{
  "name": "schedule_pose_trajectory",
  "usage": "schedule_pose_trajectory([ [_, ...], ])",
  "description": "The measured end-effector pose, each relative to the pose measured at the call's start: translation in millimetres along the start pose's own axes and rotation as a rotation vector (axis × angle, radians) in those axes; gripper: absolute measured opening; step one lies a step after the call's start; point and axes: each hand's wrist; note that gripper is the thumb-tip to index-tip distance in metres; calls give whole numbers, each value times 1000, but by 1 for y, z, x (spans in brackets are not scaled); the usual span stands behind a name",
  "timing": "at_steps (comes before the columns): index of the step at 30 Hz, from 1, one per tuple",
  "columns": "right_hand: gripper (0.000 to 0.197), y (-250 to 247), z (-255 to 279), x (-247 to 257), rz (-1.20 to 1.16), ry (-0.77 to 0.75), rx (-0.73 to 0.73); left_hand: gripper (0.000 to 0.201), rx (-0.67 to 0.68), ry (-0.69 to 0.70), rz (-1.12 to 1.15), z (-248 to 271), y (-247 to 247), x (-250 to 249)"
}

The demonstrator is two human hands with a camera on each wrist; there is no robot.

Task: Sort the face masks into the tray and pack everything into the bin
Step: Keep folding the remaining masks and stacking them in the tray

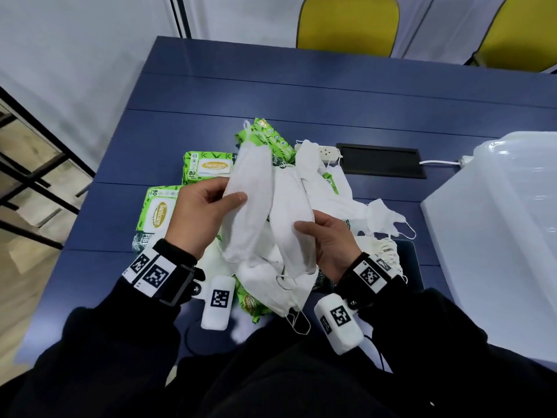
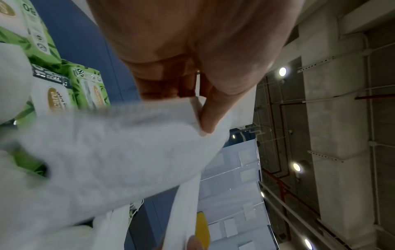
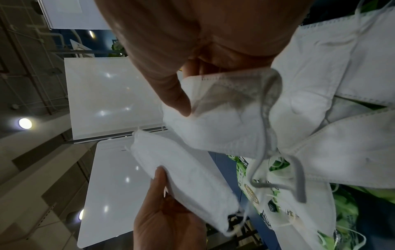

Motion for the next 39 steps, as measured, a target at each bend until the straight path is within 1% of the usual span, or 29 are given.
schedule_pose_trajectory([
  [2, 20, 0, 0, -1, -35, 37, 1, 8, 113, 6, -117, -1, -4, -5],
  [5, 22, 1, -1, -3, -88, 123, 44, 15, 312, 143, -474, -6, -7, -21],
  [6, 25, 3, -1, -3, -107, 151, 74, 18, 391, 218, -589, -8, -4, -26],
  [8, 40, 9, 3, -2, -181, 242, 118, 21, 593, 427, -820, -12, 7, -33],
  [10, 51, 15, 7, 1, -248, 310, 144, 25, 781, 593, -1072, -14, 22, -27],
  [12, 70, 17, 8, 1, -259, 321, 223, 25, 885, 703, -1278, -11, 39, -10],
  [13, 74, 20, 11, 4, -273, 321, 267, 21, 920, 732, -1335, -9, 47, -3],
  [15, 66, 21, 11, 6, -329, 317, 313, 17, 951, 765, -1331, -8, 56, 8],
  [16, 61, 20, 10, 6, -341, 316, 320, 17, 943, 768, -1285, -8, 57, 13],
  [17, 61, 18, 11, 6, -338, 319, 320, 18, 924, 753, -1234, -9, 57, 16],
  [18, 65, 14, 10, 6, -337, 323, 344, 23, 899, 729, -1188, -9, 55, 19],
  [20, 74, 5, 12, 6, -316, 314, 411, 41, 833, 670, -1094, -9, 48, 24],
  [23, 66, -3, 11, 2, -252, 324, 488, 67, 707, 597, -961, -6, 40, 30],
  [25, 65, -1, 11, -7, -255, 291, 563, 77, 652, 549, -875, -4, 37, 34],
  [28, 71, 5, 9, -18, -285, 261, 653, 89, 601, 419, -729, -3, 32, 44],
  [30, 77, 7, 6, -22, -321, 257, 673, 99, 562, 374, -689, -3, 30, 48],
  [32, 68, 6, 3, -25, -282, 251, 636, 103, 496, 401, -700, -2, 29, 49],
  [33, 64, 4, 1, -26, -244, 277, 597, 101, 429, 421, -687, -2, 27, 49],
  [34, 61, 0, -2, -27, -220, 309, 551, 93, 332, 422, -640, -3, 25, 48],
  [35, 58, -6, -4, -27, -226, 330, 494, 80, 218, 393, -564, -4, 19, 49],
  [36, 56, -13, -6, -29, -242, 341, 434, 64, 111, 333, -478, -6, 14, 50],
  [37, 56, -21, -8, -29, -249, 345, 366, 47, 42, 246, -417, -7, 7, 53],
  [38, 57, -29, -10, -29, -251, 338, 305, 33, 18, 152, -424, -9, -1, 59],
  [39, 58, -37, -10, -29, -243, 328, 260, 24, 26, 78, -521, -9, -10, 66],
])
Point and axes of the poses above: each hand's wrist, its own z-axis away from the middle knuckle, its own y-axis out of the palm, x = y × z, and after that the axes turned 9 degrees about z, right-handed
